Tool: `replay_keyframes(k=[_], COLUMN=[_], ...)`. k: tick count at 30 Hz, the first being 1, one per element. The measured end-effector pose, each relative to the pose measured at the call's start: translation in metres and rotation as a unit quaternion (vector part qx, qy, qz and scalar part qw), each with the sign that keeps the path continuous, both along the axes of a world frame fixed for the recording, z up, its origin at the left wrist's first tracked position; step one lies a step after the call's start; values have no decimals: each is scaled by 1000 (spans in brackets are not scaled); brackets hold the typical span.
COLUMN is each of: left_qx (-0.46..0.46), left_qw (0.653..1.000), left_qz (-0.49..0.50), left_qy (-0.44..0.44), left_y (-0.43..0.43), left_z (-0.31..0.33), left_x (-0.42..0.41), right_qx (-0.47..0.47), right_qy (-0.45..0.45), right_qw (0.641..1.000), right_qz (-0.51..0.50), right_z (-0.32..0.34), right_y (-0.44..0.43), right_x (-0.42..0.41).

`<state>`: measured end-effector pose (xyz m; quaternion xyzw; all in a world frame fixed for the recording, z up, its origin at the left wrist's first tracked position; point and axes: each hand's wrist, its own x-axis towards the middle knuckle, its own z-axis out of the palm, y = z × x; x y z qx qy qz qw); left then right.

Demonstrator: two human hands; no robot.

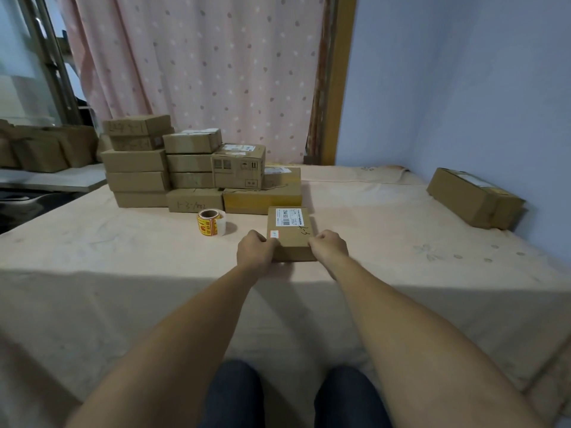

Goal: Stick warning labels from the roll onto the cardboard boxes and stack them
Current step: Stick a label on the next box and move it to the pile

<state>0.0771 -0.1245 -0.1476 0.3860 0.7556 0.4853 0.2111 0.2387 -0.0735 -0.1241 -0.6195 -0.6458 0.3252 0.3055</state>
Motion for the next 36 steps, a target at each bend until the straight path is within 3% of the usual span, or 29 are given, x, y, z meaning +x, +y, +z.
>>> replay_keyframes(k=[8,15,27,33,36], left_qx=[3,-42,-56,-152,-205], left_qw=[993,961,971,905,887], left_qz=[46,73,84,100,109], left_qy=[106,264,218,385,399], left_y=[10,8,57,73,75], left_z=[34,51,47,54,52], left_x=[-43,-107,-147,-131,-135], right_qx=[62,68,88,80,85], right_qy=[-22,-12,-19,7,10], right_qw=[998,994,991,991,991], right_qz=[3,89,101,105,106], right_z=[31,39,28,24,25], right_y=[26,50,100,118,125], right_x=[-24,-51,-96,-94,-89])
